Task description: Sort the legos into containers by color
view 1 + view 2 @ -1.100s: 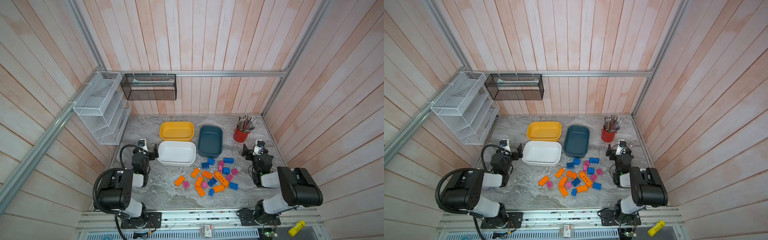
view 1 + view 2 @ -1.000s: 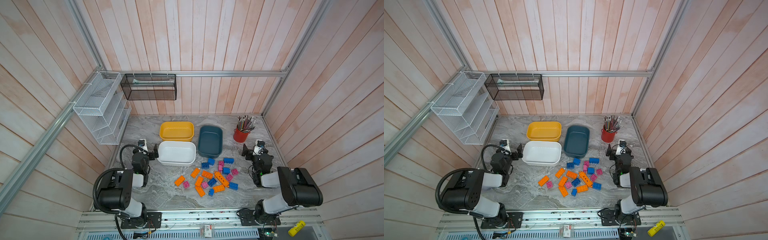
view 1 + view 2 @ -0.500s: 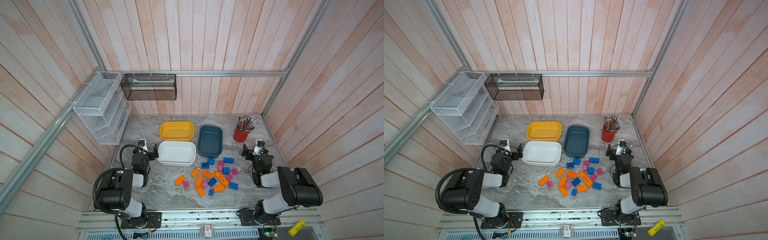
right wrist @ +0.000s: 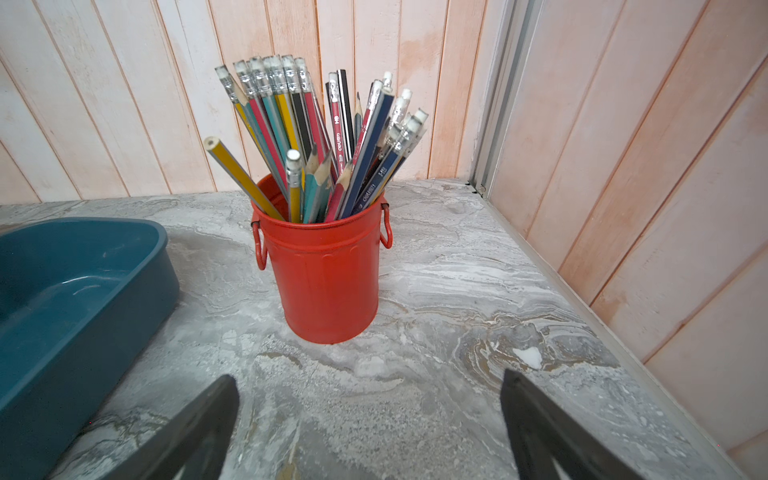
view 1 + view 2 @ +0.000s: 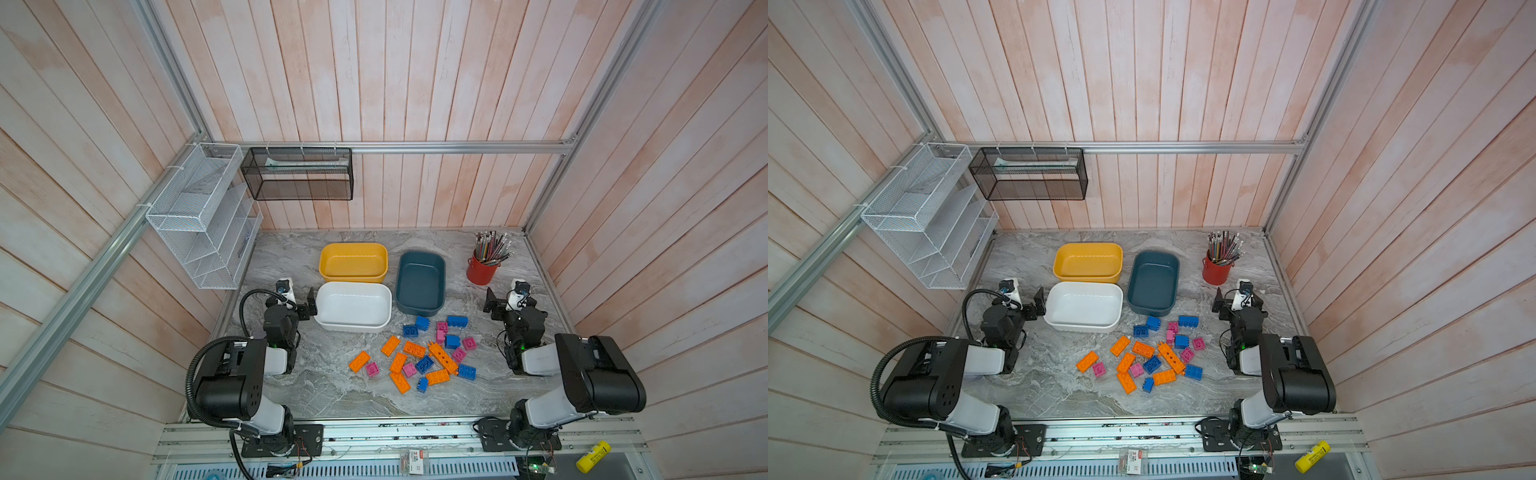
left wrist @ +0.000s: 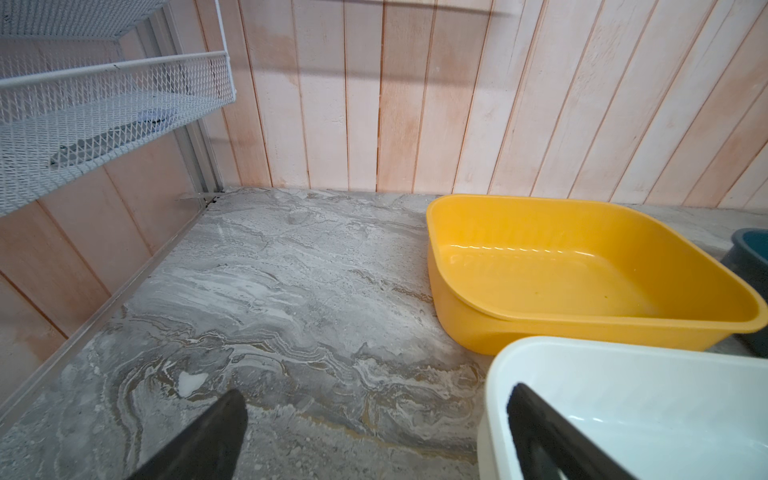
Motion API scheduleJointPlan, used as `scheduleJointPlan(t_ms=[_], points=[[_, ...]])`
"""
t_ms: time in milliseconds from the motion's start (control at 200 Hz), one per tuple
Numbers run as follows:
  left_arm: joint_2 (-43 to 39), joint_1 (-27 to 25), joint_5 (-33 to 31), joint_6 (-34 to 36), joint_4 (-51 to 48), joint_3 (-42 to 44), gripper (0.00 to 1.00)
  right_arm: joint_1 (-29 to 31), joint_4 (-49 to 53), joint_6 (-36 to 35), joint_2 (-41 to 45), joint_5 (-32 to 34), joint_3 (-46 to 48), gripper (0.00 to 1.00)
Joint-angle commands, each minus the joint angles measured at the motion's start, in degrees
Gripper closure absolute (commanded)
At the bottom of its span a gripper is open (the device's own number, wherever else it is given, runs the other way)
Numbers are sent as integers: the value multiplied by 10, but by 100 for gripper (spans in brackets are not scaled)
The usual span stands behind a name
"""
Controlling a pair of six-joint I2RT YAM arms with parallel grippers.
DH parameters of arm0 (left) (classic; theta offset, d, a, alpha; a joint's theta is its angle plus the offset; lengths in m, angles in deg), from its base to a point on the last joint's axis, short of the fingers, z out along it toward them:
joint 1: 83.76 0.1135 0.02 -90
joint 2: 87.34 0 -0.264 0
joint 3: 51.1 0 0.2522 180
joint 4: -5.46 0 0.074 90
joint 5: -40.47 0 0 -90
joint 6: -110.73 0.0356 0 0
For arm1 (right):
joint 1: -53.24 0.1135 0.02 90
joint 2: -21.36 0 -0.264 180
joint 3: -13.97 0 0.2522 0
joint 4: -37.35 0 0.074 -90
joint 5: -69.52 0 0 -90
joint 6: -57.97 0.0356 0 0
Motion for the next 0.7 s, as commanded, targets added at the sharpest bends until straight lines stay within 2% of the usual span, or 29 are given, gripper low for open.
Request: scheduleJointPlan(t_ms=[0, 90, 185, 425, 545, 695], points=[[-67, 1, -11, 2, -36, 0, 0, -4, 27, 5, 61, -9, -2, 2], [-137, -2, -38, -8, -120, -19, 0, -3, 162, -3, 139, -34, -39, 2], [-206, -5, -56, -25, -218, -50, 0, -3, 228, 14, 200, -68, -63, 2], [-304, -28, -47, -118, -536, -183, 0, 11, 456, 35, 298, -186, -174, 2], [-317, -48, -5, -130, -687, -251, 0, 20, 561, 31, 315, -250, -226, 2], [-327, -81, 123, -109, -828, -292, 0, 49, 665, 14, 318, -322, -281, 2]])
